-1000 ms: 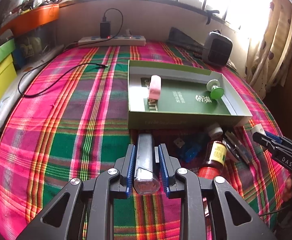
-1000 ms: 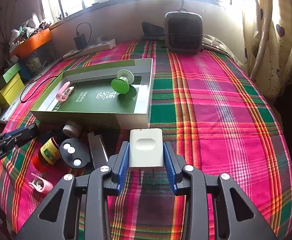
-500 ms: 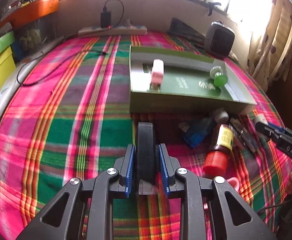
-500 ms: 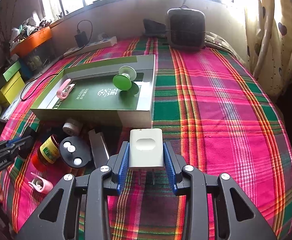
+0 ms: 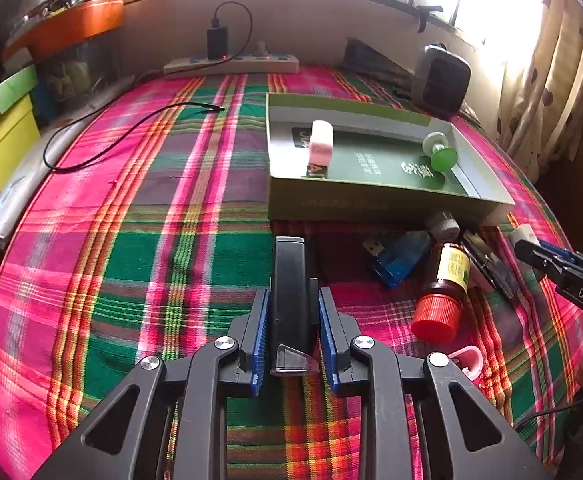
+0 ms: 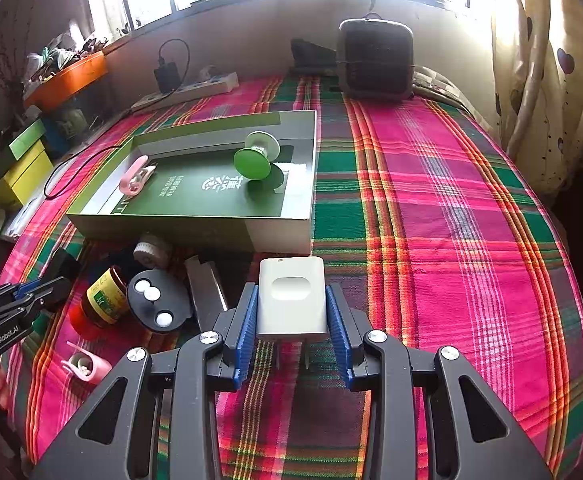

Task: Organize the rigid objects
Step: 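Carry the black device with the left gripper while the right carries the charger over the tray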

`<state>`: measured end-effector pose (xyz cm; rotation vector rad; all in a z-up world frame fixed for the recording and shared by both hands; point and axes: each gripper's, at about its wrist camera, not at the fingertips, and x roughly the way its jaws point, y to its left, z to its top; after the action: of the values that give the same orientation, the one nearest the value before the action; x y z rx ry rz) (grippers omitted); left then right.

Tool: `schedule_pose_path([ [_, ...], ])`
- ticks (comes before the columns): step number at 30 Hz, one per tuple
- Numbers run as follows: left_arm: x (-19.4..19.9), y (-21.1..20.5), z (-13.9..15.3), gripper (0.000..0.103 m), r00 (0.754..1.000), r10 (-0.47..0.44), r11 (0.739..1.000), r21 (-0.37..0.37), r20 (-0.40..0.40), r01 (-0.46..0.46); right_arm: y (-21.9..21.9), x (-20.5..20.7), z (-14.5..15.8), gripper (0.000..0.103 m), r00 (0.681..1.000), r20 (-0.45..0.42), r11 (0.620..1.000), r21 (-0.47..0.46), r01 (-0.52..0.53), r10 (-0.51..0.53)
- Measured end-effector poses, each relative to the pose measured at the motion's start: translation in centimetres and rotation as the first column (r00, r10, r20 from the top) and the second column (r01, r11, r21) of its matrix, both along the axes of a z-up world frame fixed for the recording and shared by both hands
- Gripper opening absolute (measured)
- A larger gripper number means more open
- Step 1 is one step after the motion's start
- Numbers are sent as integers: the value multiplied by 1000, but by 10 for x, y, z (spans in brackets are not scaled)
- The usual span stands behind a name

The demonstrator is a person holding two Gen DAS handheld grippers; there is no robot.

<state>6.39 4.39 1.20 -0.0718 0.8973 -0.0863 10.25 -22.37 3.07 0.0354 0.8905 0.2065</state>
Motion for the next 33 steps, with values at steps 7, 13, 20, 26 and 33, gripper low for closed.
schedule_pose_path([
  [7, -4, 1, 21, 22, 999, -15, 1000, -10, 40, 15, 3, -2, 11, 35, 1000, 21, 1000, -8, -10, 11],
  [13, 4, -6, 38, 22, 997, -48, 999, -7, 59, 48, 10, 1, 27, 35, 998, 48, 999, -13, -39, 39],
  [20, 24, -15, 50, 22, 994, -84, 996, -21, 70, 86, 20, 17, 41, 35, 995, 63, 997, -17, -79, 79],
  [26, 43, -27, 52, 22, 991, -117, 993, -19, 67, 118, 32, 37, 43, 35, 991, 54, 993, -8, -118, 119],
  [33, 68, -35, 47, 22, 990, -127, 991, -34, 55, 129, 50, 64, 36, 35, 984, 27, 983, 23, -179, 179],
])
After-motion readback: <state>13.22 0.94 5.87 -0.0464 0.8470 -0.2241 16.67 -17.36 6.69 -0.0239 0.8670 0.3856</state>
